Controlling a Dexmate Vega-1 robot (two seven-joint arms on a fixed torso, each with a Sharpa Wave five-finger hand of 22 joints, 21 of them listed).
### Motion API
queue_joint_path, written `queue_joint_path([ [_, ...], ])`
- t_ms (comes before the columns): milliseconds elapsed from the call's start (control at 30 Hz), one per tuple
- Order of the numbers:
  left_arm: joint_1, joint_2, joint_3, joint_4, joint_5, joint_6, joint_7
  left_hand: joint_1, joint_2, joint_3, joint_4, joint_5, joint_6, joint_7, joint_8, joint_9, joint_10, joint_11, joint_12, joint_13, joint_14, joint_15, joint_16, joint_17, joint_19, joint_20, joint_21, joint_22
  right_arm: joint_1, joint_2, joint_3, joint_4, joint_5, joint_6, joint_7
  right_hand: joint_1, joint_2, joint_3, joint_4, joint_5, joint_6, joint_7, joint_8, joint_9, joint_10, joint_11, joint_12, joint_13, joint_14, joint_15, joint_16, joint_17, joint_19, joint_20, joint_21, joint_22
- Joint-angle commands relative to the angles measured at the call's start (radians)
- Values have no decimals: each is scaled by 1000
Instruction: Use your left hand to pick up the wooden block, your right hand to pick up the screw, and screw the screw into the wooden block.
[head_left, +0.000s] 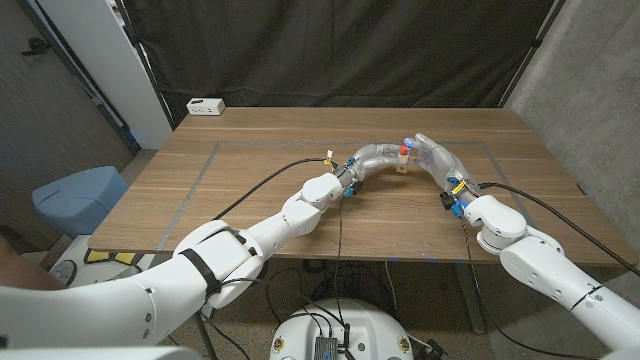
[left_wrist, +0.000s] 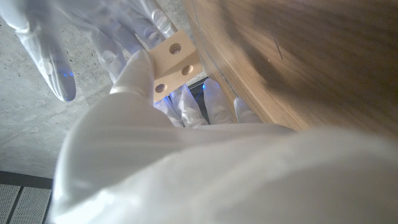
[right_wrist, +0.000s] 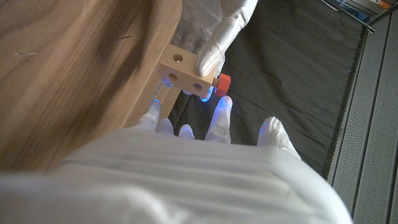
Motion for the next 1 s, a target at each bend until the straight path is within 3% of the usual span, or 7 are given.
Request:
queue_joint_path([
  [33,4,3,1,-9,3,4,4,-40,65,47,36,7,87,47,7,8,15,-10,46,105,7,-82,3,5,7,2,9,2,1,-11,1,-3,7,-16,7,-5,-4,-2,2,4,-10,0,-4,1,-12,-1,-1,4,-21,6,-1,5,-8,4,2,5],
  [1000,-14,-13,-2,37,-3,-7,-8,-44,65,47,38,8,86,47,6,8,17,-9,47,106,7,-81,3,5,6,3,9,2,1,-4,-1,-2,14,-28,-11,-15,-5,-6,6,6,52,20,24,3,1,0,8,4,-16,6,4,5,-8,2,5,5],
])
